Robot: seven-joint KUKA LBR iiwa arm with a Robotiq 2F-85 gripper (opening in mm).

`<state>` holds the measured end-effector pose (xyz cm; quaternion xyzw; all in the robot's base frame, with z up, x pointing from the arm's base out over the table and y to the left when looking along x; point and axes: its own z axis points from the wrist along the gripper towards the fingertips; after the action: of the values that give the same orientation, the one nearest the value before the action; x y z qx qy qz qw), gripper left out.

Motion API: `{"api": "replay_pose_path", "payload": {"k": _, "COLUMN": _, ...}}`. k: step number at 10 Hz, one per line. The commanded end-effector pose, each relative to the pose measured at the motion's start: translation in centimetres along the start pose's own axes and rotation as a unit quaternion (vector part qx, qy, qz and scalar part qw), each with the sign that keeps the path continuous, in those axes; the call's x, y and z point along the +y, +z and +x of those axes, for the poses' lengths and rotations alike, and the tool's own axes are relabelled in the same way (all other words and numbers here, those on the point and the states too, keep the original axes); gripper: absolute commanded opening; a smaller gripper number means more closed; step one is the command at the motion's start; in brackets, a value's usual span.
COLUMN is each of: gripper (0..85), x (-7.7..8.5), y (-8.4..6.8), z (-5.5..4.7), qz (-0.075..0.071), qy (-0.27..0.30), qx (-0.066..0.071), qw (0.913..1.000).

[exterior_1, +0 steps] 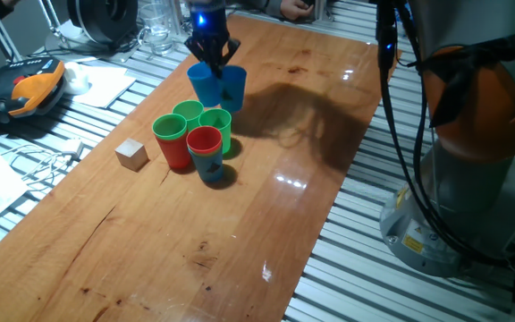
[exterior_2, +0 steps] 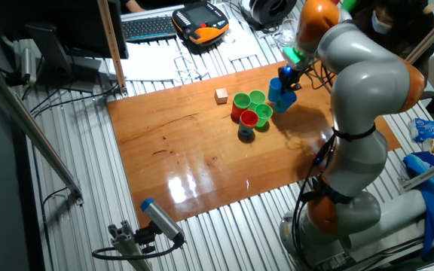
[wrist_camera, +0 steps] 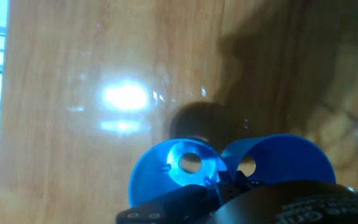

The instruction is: Stack the cups

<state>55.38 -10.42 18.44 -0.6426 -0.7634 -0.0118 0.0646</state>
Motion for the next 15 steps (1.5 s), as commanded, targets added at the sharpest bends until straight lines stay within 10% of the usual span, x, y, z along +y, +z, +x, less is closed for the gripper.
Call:
{"api": "replay_pose_path", "payload": {"k": 1, "gripper": 0.0, "x": -0.3, "y": -4.1, "z": 0.9, "qz": 0.006, "qy": 0.008, "qx": 0.005, "qw": 0.9999}}
{"api": "replay_pose_path", "payload": {"k": 4, "gripper": 0.0, "x": -0.6, "y": -4.8, "z": 2.8, "qz": 0.008, "qy": 0.03, "qx": 0.006, "qw": 0.9995}}
{"api": "replay_pose_path", "payload": {"k": 8, "gripper": 0.0, "x": 0.6, "y": -3.7, "z": 4.9, "qz": -0.031, "qy": 0.078, "qx": 0.009, "qw": 0.9965}}
{"api": "replay_pose_path", "payload": {"k": 12, "gripper": 0.0, "x": 0.7, "y": -1.2, "z": 5.7, "qz": -0.036, "qy": 0.064, "qx": -0.016, "qw": 0.9972}}
{"api": "replay_pose_path", "payload": {"k": 15, "gripper": 0.0, "x": 0.8, "y": -0.3, "z": 6.0, "qz": -0.043, "qy": 0.066, "qx": -0.011, "qw": 0.9968}}
